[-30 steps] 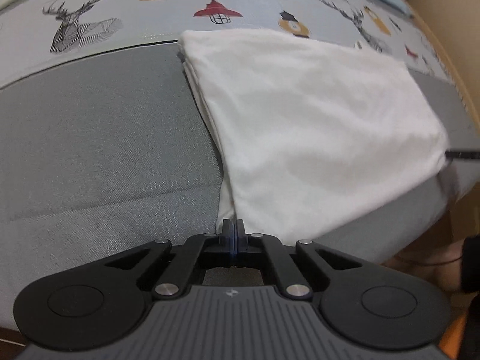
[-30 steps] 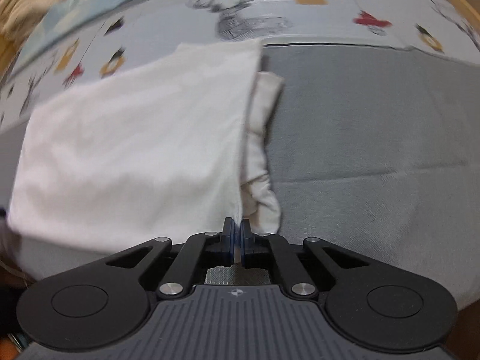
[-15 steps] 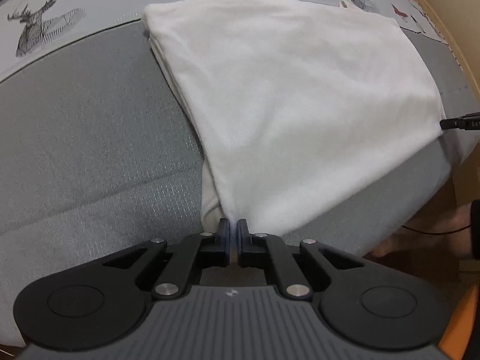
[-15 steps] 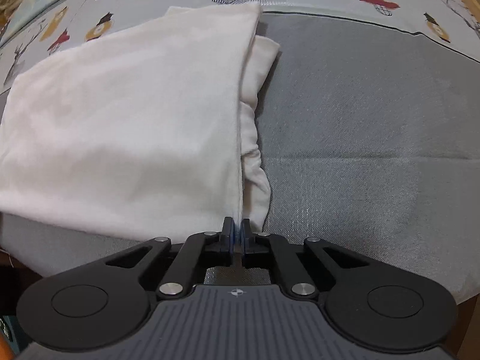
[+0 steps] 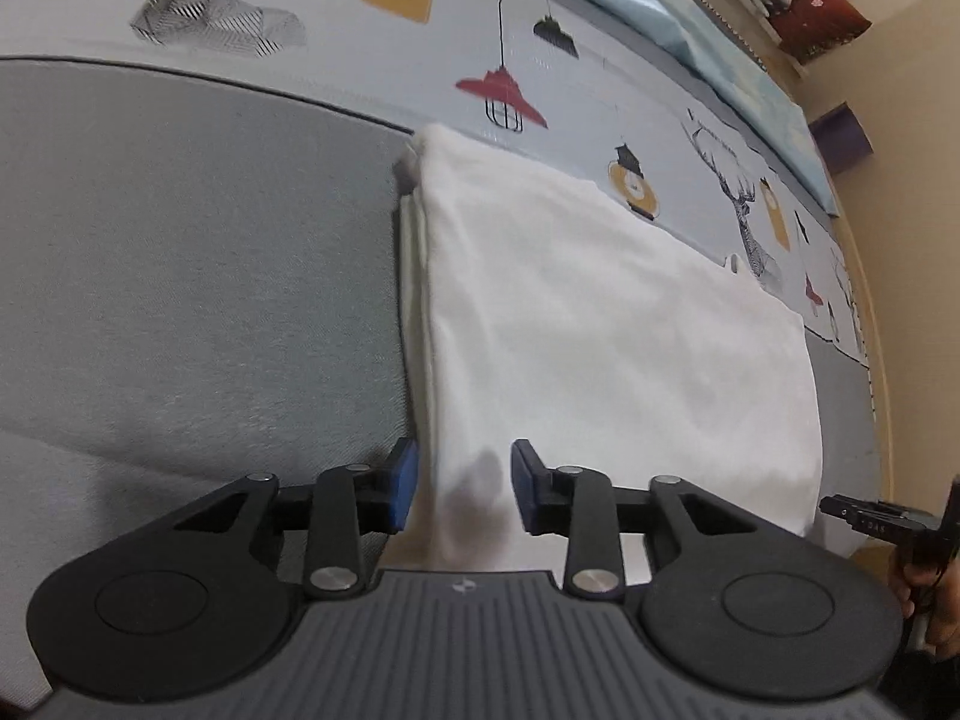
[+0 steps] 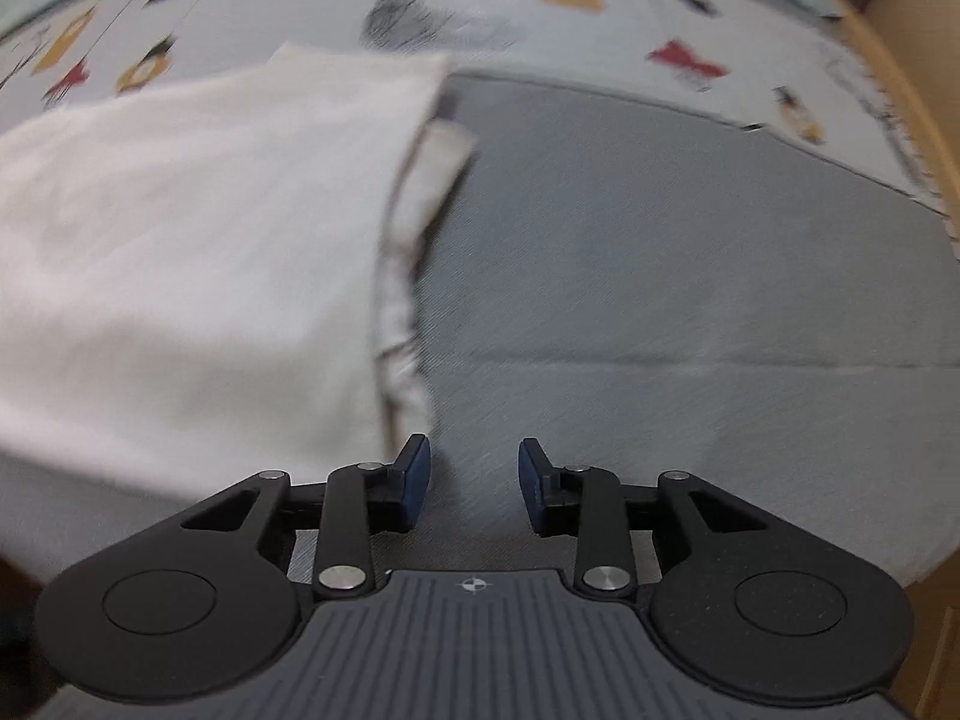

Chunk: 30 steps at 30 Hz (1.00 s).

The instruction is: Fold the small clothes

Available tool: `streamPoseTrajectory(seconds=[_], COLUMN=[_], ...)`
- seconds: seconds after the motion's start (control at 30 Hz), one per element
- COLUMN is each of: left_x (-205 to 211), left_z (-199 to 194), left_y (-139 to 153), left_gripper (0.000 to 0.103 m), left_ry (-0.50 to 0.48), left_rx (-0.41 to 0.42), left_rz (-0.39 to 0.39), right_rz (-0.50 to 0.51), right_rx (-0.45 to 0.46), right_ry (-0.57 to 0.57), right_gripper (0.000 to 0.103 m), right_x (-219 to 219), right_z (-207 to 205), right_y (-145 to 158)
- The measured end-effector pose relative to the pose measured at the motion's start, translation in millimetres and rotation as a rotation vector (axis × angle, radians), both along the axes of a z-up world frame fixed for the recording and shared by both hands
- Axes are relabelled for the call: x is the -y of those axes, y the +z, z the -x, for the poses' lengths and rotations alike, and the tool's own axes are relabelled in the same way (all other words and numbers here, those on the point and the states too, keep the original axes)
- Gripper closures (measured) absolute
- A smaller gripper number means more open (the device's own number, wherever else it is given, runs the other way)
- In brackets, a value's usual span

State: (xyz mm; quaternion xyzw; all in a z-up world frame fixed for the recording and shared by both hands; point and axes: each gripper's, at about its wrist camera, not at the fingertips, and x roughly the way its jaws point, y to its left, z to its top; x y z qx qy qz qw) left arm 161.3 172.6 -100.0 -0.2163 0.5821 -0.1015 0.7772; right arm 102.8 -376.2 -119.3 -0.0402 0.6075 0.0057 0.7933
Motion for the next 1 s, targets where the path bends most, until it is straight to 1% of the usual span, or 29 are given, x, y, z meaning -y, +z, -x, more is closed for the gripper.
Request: streamPoseTrajectory(seconds=[0.07, 0.1, 0.17, 0.2, 0.3, 0.37, 0.4, 0.43, 0.53, 0.57, 0.63, 0.67, 0.7, 0.8, 0.83, 0.87, 0.9, 0.93, 1.0], left_x=[8, 9, 13, 14, 20, 26, 29, 30, 26, 25, 22, 19, 15, 2, 1, 0, -2, -4, -7], left_z=[-6, -8, -13, -18, -27, -30, -32, -33, -31, -30, -23, -19, -15, -3, 0, 3, 5, 7, 7], left_y=[-8, -14, -29, -31, -33, -33, -33, -33, -27, -21, -4, 2, 6, 11, 14, 17, 21, 27, 39], left_gripper=[0.058, 0.057, 0.058, 0.058, 0.058, 0.061, 0.073, 0.083, 0.091, 0.091, 0.092, 0.092, 0.092, 0.091, 0.091, 0.091, 0.092, 0.092, 0.092], left_ry=[0.012, 0.021, 0.032, 0.039, 0.054, 0.031, 0.014, -0.002, -0.014, -0.009, -0.013, -0.01, -0.007, 0.009, 0.007, 0.009, 0.019, 0.045, 0.101], left_rx=[-0.008, -0.019, -0.051, -0.053, -0.036, -0.023, -0.016, -0.012, 0.007, 0.028, 0.085, 0.095, 0.089, 0.035, 0.032, 0.036, 0.043, 0.053, 0.072], left_rz=[0.012, 0.017, -0.009, -0.003, 0.024, 0.004, -0.013, -0.024, -0.038, -0.065, -0.157, -0.206, -0.264, -0.454, -0.524, -0.577, -0.612, -0.622, -0.588], right_rz=[-0.006, -0.003, 0.008, 0.012, 0.011, 0.004, 0.002, 0.002, 0.003, 0.001, -0.014, -0.024, -0.039, -0.091, -0.104, -0.116, -0.125, -0.134, -0.145], right_rx=[0.015, 0.022, 0.033, 0.039, 0.052, 0.064, 0.069, 0.073, 0.085, 0.09, 0.103, 0.107, 0.111, 0.128, 0.135, 0.138, 0.137, 0.135, 0.136], right_ry=[-0.055, -0.085, -0.125, -0.142, -0.184, -0.208, -0.223, -0.238, -0.297, -0.313, -0.346, -0.354, -0.36, -0.354, -0.348, -0.335, -0.322, -0.305, -0.272], right_gripper=[0.07, 0.07, 0.07, 0.07, 0.07, 0.07, 0.07, 0.07, 0.07, 0.07, 0.07, 0.07, 0.07, 0.07, 0.07, 0.07, 0.07, 0.07, 0.07], right_x=[8, 14, 21, 25, 33, 37, 38, 38, 40, 38, 34, 32, 27, 9, 2, -7, -15, -23, -35], right_z=[0, -1, -3, -4, -9, -12, -14, -15, -20, -20, -25, -28, -32, -38, -39, -39, -40, -40, -40], right_y=[2, 3, 3, 3, 6, 7, 7, 8, 12, 14, 18, 20, 22, 29, 30, 31, 31, 32, 34])
